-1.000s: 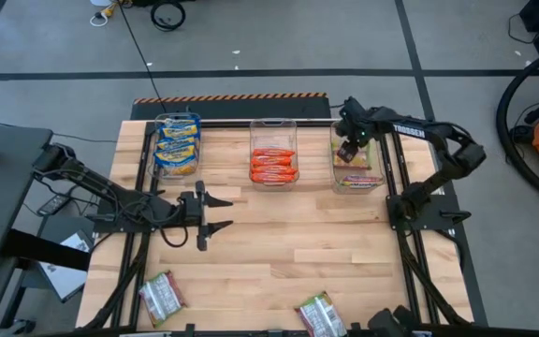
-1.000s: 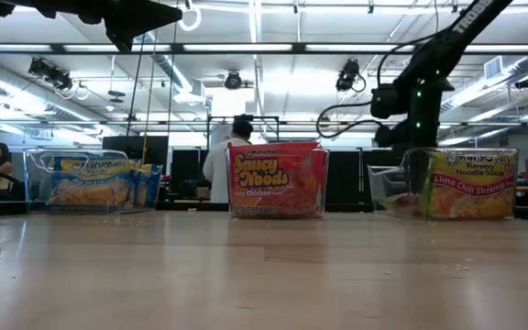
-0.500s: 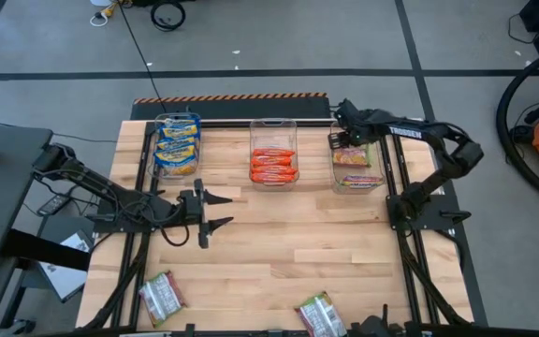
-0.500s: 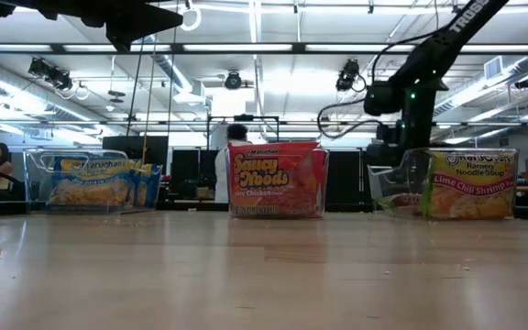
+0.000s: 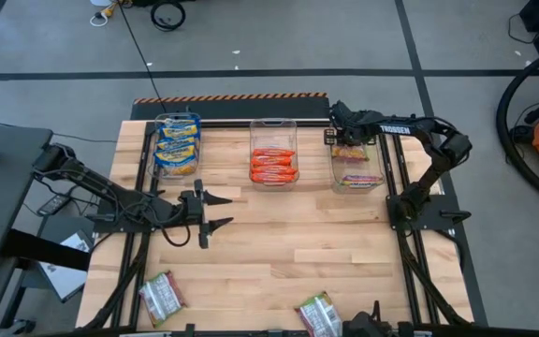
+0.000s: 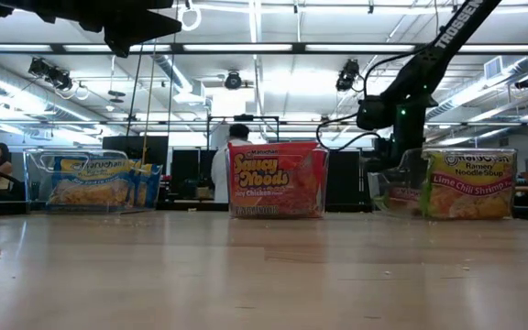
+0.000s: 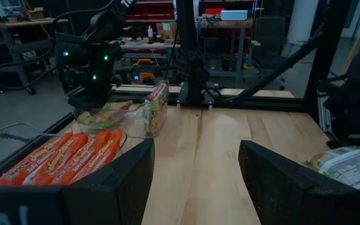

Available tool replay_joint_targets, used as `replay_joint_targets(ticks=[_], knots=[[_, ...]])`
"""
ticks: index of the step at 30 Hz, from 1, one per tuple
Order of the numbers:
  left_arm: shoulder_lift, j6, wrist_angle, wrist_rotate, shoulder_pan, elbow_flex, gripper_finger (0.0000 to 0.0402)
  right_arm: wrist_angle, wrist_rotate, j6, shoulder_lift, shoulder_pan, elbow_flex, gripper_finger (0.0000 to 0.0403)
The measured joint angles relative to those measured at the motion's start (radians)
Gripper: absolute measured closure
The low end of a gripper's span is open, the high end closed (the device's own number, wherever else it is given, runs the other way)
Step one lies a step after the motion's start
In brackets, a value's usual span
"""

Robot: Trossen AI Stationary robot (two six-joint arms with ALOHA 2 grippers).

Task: Sort Maruchan noodles
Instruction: Put the green noodle pack into the right transparent bin

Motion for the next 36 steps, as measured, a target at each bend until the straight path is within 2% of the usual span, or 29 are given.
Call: replay_joint_targets(ticks=[6, 13, 17, 20, 27, 32, 36], knots=[[0.000, 0.001, 0.000, -0.003, 0.000, 0.000, 0.0166, 0.005, 0.042, -0.030, -0.051, 0.035, -0.009, 0.0393], [0.000, 0.001, 0.001, -0.038, 0.001, 0.000, 0.0166, -0.026, 0.146, -0.060, -0.196, 0.110, -0.007, 0.0397], [0.000, -0.001, 0.015, -0.036, 0.004, 0.000, 0.0166, -0.084, 0.100, -0.084, -0.252, 0.117, -0.007, 0.0396], [0.000, -0.006, 0.005, -0.035, 0.006, 0.000, 0.0166, -0.126, 0.031, -0.206, -0.283, 0.121, -0.007, 0.0379], [0.000, -0.016, -0.017, -0.035, 0.006, 0.000, 0.0166, -0.282, -0.118, -0.586, -0.309, 0.131, -0.008, 0.0286], [0.000, -0.026, -0.017, -0.037, 0.006, 0.000, 0.0166, -0.231, -0.108, -0.620, -0.240, 0.103, -0.074, 0.0266], [0.000, -0.033, -0.018, -0.037, 0.005, 0.000, 0.0166, -0.188, -0.183, -0.628, -0.195, 0.108, -0.130, 0.0274]])
